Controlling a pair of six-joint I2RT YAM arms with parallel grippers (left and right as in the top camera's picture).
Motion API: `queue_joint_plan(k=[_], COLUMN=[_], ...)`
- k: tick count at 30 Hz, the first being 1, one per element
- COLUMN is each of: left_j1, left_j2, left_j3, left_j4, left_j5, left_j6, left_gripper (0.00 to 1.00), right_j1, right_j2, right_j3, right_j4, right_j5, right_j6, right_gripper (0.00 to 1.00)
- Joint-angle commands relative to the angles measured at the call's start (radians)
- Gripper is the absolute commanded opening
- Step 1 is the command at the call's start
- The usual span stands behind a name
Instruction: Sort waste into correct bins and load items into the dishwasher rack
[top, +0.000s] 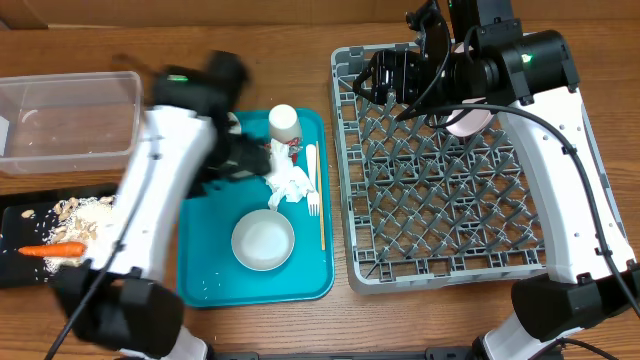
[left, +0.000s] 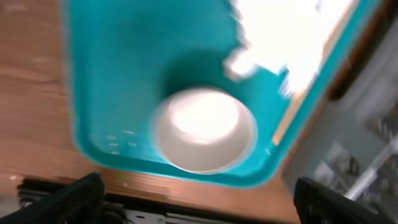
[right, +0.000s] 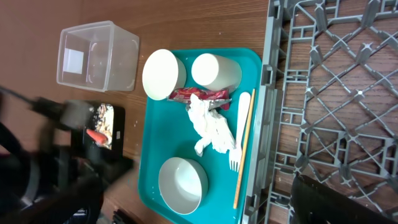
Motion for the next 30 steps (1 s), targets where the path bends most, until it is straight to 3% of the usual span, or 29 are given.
queue_joint_plan(k=[1,8,17,20,25,30], left_j1=[0.142,0.44,0.609,0.619,0.618,0.617], left_j2=[-0.035,-0.028,-0.027,-0.027,-0.028,-0.027], left_j3=[0.014,-0.021,-0.06,-0.06,-0.06,-0.06], left_j4=[-0.01,-0.019,-0.014,0.002,0.033,0.061], left_j5=[-0.038,-0.051,-0.052,-0.052,-0.052,-0.051], left_j6=[-0.014,-0.018,0.002,0.002,0.002,0.002], left_gripper=[1.0,1.0,1.0,1.0,1.0,1.0], right_j1=[-0.002,-0.002,0.028,0.12,0.354,0.526], right_j2=[-0.013,-0.013,-0.012,-0.012,0.002,0.032], right_j3=[0.012,0.012,0.002,-0.013,-0.077,-0.195], right_j4=[0.005,0.003,-0.068,-0.108,-0.109,-0.003], right_j5=[0.003,0.001,-0.079,0.079,0.429,0.489], right_j6=[0.001,0.001,-0.027,-0.043,0.097,0.141], right_gripper=[1.0,1.0,1.0,1.0,1.0,1.0])
